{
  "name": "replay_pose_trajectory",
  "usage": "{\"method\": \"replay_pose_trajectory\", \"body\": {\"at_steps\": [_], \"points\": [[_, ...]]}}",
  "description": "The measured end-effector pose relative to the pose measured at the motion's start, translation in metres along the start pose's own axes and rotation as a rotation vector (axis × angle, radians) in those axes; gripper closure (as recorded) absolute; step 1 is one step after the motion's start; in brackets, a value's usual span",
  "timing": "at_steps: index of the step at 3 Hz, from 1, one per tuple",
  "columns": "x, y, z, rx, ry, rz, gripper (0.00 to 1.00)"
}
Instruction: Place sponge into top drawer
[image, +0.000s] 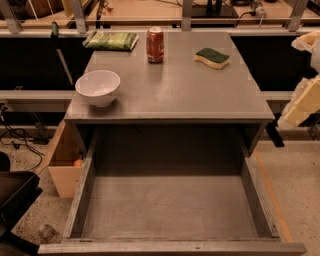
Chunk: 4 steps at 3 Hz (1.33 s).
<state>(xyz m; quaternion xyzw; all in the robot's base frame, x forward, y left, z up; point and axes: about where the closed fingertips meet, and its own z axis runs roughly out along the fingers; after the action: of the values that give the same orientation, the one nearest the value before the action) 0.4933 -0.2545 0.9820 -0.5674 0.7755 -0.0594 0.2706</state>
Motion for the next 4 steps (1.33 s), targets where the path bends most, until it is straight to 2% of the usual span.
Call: {"method": "replay_pose_trajectory", "body": {"at_steps": [1, 2, 3, 4], "points": [[0.031, -0.069, 0.018, 0.140, -0.173, 0.096, 0.00], [0.048, -0.145, 0.031, 0.285, -0.385, 0.179, 0.00], [0.060, -0.198, 0.068, 0.308, -0.524, 0.299, 0.00], [0.065, -0.218, 0.063, 0.342, -0.558, 0.311, 0.00]]}}
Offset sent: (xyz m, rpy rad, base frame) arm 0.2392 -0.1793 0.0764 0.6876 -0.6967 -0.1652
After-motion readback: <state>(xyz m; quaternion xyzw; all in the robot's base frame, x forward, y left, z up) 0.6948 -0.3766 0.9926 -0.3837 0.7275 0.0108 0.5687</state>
